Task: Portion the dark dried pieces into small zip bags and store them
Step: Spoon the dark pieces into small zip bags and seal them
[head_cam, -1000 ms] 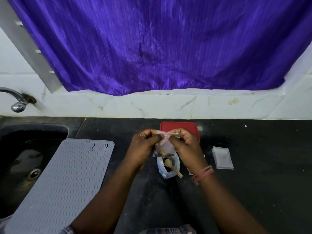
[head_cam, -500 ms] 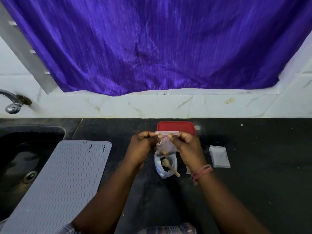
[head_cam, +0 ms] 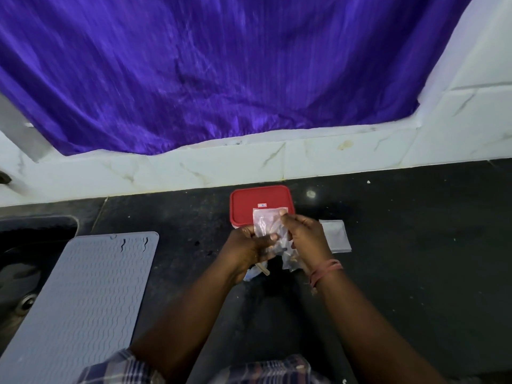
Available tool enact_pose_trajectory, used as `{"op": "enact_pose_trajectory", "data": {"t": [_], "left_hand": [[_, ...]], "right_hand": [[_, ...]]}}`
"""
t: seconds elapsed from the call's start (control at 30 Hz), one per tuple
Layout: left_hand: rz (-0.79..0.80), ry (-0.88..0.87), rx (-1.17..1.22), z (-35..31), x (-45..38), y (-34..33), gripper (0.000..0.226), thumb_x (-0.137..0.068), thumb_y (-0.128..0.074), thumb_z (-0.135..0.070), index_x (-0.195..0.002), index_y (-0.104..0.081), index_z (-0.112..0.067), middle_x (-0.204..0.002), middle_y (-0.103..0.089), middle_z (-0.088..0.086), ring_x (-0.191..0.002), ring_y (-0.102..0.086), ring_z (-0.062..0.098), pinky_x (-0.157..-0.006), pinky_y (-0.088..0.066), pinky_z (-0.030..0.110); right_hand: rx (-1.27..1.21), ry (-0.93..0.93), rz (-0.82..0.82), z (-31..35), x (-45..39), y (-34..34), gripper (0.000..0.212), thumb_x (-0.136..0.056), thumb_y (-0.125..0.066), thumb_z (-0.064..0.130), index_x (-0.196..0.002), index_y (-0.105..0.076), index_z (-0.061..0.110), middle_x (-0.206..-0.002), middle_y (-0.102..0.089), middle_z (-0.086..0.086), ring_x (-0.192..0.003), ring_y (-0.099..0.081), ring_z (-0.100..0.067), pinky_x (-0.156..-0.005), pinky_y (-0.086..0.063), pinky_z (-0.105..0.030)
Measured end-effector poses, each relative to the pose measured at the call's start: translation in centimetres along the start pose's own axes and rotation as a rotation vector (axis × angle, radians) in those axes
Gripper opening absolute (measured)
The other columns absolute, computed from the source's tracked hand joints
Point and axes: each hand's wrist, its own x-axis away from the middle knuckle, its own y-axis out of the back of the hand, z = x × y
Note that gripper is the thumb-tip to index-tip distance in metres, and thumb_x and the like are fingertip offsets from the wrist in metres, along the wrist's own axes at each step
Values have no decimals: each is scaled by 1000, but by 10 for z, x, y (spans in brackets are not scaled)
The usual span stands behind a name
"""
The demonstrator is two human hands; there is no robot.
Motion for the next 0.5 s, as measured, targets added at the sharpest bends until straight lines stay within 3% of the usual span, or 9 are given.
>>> {"op": "enact_pose_trajectory", "data": {"t": [0.13,0.27,0.37,0.43,0.5], "left_hand": [[-29,38,13,18,-15,-20,20,-95,-66,1,-114,-69,2,-105,-76,19,-89,-75,27,-78,-64,33],[-86,124,1,47,-28,-44,30,-90,-65,13,-119,-67,6,-111,-73,28,-95,-73,37,-84,-63,41],[-129,212,-90,69,-36,-62,37,-89,-62,16,-121,-64,-2,-115,-71,23,-101,-72,34,-77,-64,35],[-210,260,-148,81,-40,-72,33,-87,-68,12,-115,-62,-4,-116,-68,20,-100,-72,32,-69,-64,32],[-288,269,-226,91,-45,-80,30,-83,-78,4,-106,-61,-6,-108,-69,18,-93,-73,29,-70,-65,36]], "right_hand": [[61,-105,43,-22,-1,32,14,-95,-67,27,-94,-77,17,-88,-78,-3,-83,-74,-23,-74,-60,-38],[20,-216,23,-48,-4,61,13,-92,-67,4,-104,-71,1,-92,-74,-17,-77,-67,-25,-63,-57,-28],[32,-266,-51,-65,-9,80,10,-89,-68,-4,-99,-69,-4,-92,-74,-24,-73,-70,-25,-62,-58,-30],[51,-286,-131,-77,-14,91,10,-86,-71,-4,-96,-69,-5,-88,-74,-24,-69,-70,-26,-59,-59,-31],[100,-305,-205,-88,-21,99,12,-84,-73,-4,-95,-68,-5,-80,-73,-21,-62,-69,-25,-55,-59,-31]]}}
